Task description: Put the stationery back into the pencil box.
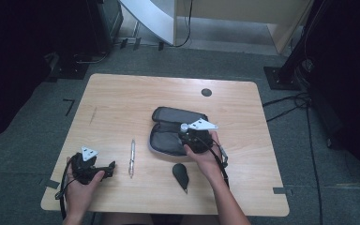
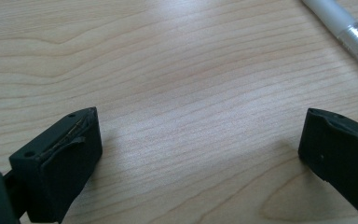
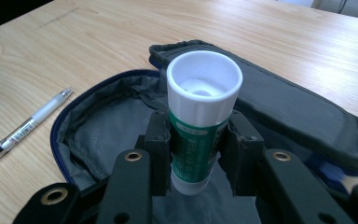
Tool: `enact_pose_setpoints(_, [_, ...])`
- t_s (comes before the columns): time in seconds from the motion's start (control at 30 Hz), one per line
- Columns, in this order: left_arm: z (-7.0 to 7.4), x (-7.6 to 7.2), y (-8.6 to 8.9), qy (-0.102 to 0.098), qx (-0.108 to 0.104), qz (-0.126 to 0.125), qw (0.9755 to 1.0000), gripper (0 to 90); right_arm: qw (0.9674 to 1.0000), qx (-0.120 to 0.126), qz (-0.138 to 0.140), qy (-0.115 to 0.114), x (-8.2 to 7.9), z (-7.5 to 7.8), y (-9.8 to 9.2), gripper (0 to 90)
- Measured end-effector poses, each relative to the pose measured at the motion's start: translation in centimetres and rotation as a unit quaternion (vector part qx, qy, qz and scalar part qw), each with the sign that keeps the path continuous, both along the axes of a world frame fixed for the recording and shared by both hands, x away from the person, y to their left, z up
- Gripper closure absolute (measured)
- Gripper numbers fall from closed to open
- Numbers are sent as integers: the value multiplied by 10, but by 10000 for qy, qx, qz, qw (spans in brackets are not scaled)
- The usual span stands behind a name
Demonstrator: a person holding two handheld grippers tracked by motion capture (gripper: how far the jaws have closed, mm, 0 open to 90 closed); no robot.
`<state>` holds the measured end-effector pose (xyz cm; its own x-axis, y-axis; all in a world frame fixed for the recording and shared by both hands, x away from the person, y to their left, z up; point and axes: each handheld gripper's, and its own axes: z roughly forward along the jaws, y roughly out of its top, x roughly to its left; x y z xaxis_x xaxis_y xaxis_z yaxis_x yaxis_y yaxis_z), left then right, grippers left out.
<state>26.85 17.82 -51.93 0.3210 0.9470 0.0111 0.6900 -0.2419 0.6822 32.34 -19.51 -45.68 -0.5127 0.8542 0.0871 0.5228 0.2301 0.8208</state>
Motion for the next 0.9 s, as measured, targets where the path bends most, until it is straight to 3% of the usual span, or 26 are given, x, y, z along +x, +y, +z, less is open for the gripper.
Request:
enact_pose_setpoints(0.23, [0,0,0,-2,-1,-2,10000,0,9997,-162,170,-34,14,-10,15,663])
enact_pose_setpoints(0.43, [0,0,0,0,0,-2,10000,0,9991,-343,230,16,15,-21,19,663])
enact_pose_setpoints(0.9, [0,0,0,-3,-1,2,10000,0,9985,-173,447,255,-1,-21,-7,659])
